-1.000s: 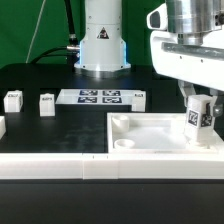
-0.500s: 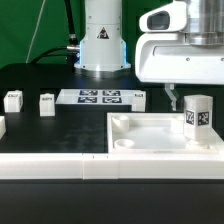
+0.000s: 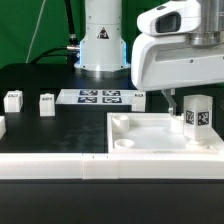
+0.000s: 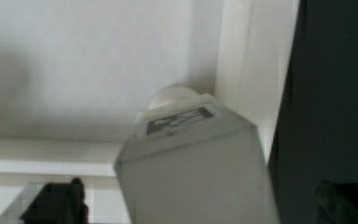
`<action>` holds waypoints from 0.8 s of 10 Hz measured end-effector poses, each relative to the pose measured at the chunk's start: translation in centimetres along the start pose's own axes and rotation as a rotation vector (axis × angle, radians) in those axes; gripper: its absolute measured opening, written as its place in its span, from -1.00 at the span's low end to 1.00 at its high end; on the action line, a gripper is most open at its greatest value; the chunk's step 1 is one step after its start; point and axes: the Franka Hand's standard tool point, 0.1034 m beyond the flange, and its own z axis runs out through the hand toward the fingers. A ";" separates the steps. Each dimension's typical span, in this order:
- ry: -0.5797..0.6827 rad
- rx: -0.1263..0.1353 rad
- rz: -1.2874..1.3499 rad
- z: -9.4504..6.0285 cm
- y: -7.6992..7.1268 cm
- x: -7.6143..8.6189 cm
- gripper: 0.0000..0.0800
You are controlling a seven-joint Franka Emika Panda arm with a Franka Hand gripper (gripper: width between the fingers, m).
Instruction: Assemble one leg
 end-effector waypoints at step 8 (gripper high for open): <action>-0.034 0.015 0.203 0.2 0.8 0.3 -0.27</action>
Offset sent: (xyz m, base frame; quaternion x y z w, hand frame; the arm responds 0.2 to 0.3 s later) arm 0.0000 0.0000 0.0000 0.0000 0.0000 0.0000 1.0000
